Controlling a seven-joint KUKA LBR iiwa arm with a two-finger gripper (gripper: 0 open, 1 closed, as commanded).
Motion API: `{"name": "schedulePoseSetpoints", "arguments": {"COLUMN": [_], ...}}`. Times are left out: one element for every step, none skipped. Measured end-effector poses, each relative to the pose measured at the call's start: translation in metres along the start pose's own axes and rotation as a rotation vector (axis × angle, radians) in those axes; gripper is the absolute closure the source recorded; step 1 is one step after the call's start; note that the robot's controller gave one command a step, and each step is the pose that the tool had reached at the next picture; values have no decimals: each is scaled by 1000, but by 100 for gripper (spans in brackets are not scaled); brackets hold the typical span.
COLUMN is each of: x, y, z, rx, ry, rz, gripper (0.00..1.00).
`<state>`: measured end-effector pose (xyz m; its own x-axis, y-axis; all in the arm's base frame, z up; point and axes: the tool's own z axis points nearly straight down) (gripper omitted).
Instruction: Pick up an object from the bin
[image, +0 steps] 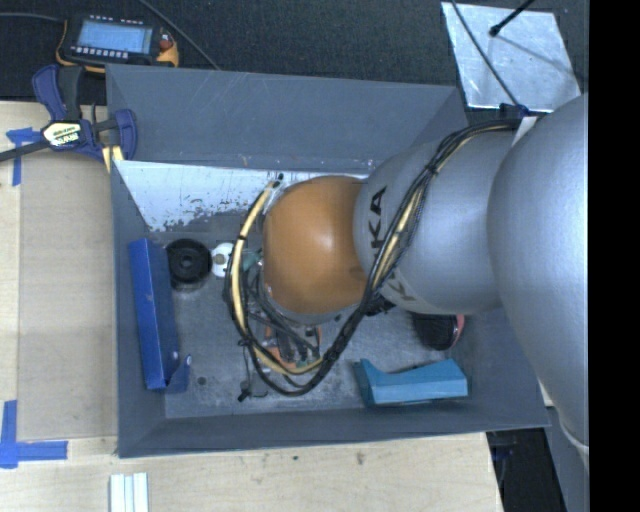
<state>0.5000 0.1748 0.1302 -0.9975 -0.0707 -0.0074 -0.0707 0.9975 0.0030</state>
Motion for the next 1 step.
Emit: {"name": "schedulePoseSetpoints", "arguments": {"x": [2], "y": [-19], "z": [32], "rx": [8], "ry": [8], "rz": [-27], "gripper": [0]}}
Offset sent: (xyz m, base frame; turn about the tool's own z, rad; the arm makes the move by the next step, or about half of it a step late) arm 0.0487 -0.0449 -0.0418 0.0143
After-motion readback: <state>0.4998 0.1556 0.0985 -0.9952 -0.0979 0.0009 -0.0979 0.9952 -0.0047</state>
